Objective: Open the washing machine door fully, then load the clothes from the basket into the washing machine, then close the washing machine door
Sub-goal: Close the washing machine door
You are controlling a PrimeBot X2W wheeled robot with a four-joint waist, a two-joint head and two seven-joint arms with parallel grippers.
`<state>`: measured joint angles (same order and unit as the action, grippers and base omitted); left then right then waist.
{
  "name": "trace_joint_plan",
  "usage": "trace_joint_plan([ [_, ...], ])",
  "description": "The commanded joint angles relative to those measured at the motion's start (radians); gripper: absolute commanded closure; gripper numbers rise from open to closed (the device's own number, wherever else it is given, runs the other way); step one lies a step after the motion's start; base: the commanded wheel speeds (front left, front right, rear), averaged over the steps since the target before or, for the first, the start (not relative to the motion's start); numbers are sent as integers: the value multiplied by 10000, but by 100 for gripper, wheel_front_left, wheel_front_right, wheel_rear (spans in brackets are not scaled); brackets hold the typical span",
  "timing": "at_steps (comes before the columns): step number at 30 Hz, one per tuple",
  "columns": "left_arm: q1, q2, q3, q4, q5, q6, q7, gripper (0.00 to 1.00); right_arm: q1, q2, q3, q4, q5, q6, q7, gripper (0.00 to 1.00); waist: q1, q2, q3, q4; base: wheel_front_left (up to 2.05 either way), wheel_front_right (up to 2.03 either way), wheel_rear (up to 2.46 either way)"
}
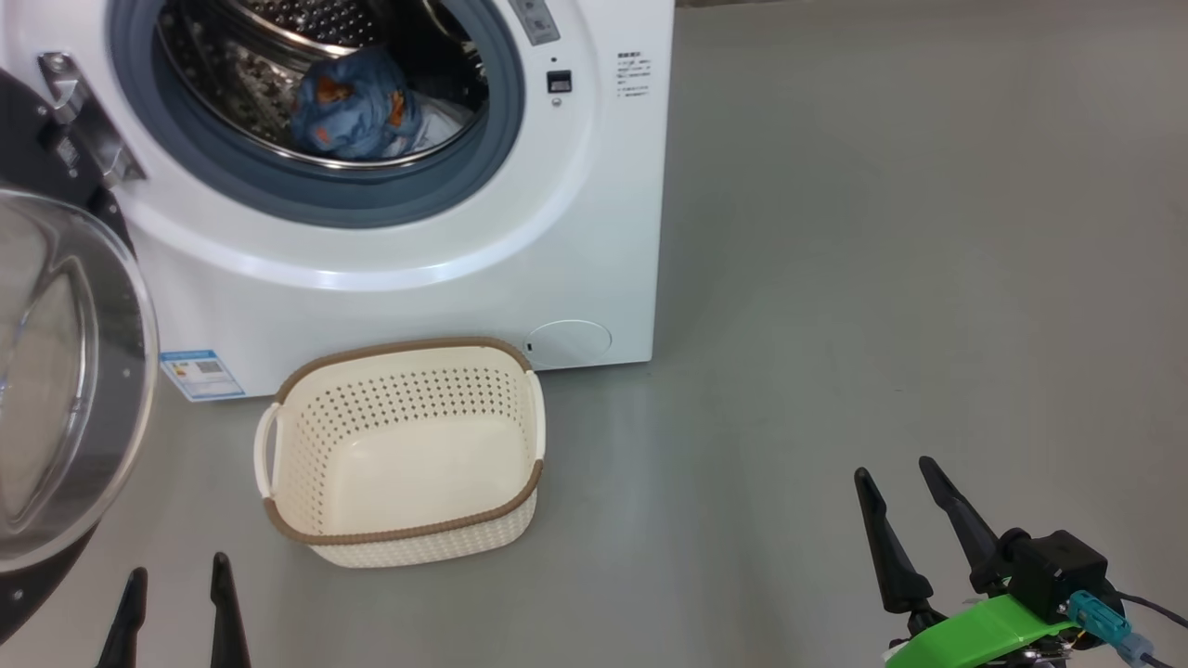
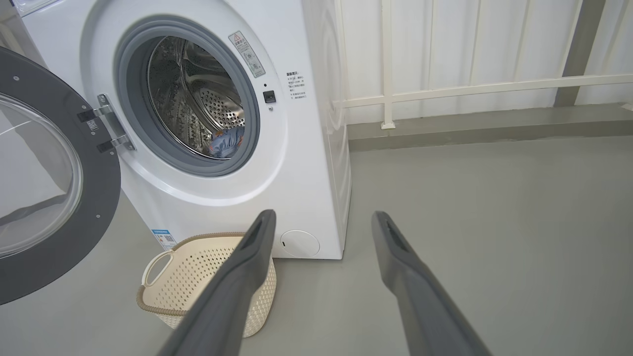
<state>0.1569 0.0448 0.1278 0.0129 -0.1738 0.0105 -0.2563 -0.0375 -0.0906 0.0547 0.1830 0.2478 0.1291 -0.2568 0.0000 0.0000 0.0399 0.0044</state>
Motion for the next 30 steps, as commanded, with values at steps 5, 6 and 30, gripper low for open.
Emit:
trace_joint_plan([
  [5,-485,54,258,-358,-99,42,-55,0,-180,-63,209,-295,-67,16,-49,0,0,0,75,357,0,0,0],
  [6,-481,54,244,-367,-107,46,-55,0,-178,-63,215,-290,-70,16,-49,0,0,0,80,424,0,0,0],
  [30,-189,54,286,-441,-166,477,-55,0,-42,-162,358,-210,-47,16,-49,0,0,0,-148,2513,0,0,0],
])
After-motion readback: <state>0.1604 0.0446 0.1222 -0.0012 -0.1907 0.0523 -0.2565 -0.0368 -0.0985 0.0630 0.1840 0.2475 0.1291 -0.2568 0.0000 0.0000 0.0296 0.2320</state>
